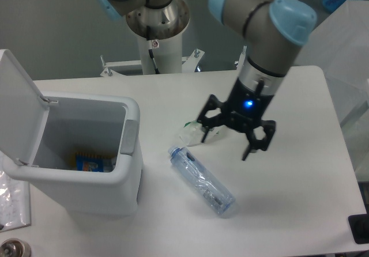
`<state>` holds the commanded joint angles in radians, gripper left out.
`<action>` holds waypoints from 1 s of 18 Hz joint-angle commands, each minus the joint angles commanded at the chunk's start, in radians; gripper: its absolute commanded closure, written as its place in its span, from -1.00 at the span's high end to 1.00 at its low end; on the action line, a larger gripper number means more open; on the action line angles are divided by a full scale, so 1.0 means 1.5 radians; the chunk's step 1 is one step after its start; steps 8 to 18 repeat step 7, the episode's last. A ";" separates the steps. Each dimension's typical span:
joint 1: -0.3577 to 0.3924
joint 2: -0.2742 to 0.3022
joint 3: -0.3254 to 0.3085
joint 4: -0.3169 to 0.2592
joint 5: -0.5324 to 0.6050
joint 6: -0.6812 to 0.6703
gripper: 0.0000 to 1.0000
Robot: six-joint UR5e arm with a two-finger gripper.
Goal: Open the trash can
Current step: 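Lift the gripper away from the opened trash can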
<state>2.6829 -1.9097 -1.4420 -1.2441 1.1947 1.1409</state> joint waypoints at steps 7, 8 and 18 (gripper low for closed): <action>0.037 -0.023 0.006 -0.001 0.025 0.062 1.00; 0.037 -0.023 0.006 -0.001 0.025 0.062 1.00; 0.037 -0.023 0.006 -0.001 0.025 0.062 1.00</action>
